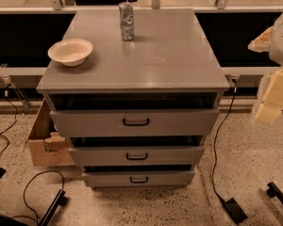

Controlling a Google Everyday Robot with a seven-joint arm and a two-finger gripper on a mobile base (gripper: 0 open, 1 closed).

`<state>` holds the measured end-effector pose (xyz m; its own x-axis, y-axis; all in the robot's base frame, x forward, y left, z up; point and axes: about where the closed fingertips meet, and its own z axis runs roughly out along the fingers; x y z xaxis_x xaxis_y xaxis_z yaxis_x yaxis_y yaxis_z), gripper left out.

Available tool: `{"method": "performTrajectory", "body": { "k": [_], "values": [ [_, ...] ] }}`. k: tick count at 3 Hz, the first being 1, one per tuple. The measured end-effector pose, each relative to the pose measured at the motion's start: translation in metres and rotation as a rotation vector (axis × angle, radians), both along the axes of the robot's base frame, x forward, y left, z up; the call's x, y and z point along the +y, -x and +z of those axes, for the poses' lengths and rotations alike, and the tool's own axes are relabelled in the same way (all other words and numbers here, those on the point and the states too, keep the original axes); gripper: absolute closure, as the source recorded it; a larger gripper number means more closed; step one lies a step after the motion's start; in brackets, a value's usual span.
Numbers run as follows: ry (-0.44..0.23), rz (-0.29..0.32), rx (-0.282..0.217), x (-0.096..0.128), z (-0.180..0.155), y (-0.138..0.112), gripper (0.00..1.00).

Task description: Open bottom drawer

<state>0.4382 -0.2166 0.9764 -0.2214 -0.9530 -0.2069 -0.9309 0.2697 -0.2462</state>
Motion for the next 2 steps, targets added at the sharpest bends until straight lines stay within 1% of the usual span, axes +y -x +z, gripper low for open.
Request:
{"method": "performTrajectory", "body": {
  "k": [1,2],
  "values": [
    [0.0,0.0,0.0,0.0,0.0,0.0,0.0],
    [0.016,0.02,0.002,0.0067,-0.0002,0.0,0.0]
  ]
}}
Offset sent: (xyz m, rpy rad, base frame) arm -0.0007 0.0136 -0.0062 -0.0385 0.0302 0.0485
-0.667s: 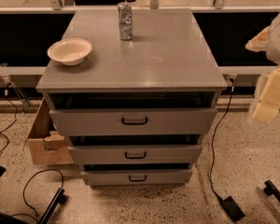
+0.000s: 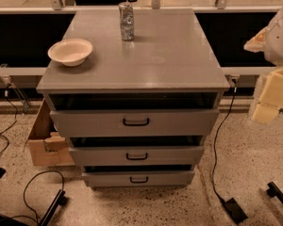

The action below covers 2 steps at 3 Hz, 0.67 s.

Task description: Open bottom drawer

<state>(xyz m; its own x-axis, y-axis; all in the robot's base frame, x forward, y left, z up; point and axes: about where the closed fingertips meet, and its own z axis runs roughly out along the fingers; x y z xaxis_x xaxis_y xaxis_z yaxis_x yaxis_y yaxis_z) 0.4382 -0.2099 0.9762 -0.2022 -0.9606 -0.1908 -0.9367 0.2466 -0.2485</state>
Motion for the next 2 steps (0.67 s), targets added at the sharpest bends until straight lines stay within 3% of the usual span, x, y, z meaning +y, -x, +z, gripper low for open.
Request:
{"method": "performTrajectory", "body": {
  "k": [1,2],
  "values": [
    [0.016,-0.009,0.007,0.013,-0.026,0.006,0.0],
    [0.007,-0.004,0.054,0.033,-0.1,0.011,0.0]
  ]
}}
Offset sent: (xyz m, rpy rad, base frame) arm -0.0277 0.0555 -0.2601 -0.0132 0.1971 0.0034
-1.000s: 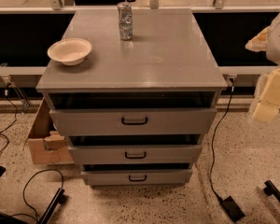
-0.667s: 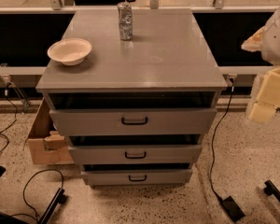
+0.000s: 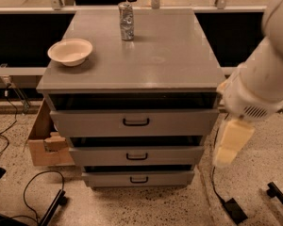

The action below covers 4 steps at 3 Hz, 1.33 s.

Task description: Open bottom drawer

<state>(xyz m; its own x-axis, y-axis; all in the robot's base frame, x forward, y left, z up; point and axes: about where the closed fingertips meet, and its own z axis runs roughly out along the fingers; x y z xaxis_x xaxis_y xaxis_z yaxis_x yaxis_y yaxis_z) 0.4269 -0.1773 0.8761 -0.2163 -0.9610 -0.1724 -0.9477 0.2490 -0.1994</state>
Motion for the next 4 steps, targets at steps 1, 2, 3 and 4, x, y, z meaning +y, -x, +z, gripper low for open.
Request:
{"method": "performTrajectory", "body": {
  "k": [1,2,3,4],
  "values": [
    [0.013,0.026,0.015,0.016,-0.071,0.003,0.0],
    [0.039,0.082,0.034,0.03,-0.156,0.009,0.0],
    [0.06,0.126,0.031,0.038,-0.225,0.013,0.0],
    [0.062,0.132,0.013,0.037,-0.231,0.012,0.0]
  ]
}}
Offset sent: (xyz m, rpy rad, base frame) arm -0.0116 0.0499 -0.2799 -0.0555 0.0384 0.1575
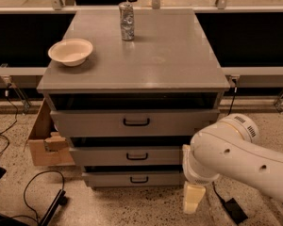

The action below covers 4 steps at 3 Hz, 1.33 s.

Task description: Open bottom drawer

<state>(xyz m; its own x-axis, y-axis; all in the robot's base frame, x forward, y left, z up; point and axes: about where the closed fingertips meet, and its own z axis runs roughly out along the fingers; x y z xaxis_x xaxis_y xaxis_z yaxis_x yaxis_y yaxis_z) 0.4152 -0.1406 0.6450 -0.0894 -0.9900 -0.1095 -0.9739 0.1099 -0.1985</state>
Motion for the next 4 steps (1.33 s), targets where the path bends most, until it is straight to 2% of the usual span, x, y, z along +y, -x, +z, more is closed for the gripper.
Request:
{"method": "performTrajectory", "body": {
  "k": [1,3,4],
  "values": [
    [0.014,-0.002,-0.019,0.006,-0.003,0.002,0.0],
    [0.052,0.05,0.023,0.038,-0.108,0.001,0.0],
    [0.039,0.03,0.054,0.059,-0.178,-0.014,0.0]
  ]
}}
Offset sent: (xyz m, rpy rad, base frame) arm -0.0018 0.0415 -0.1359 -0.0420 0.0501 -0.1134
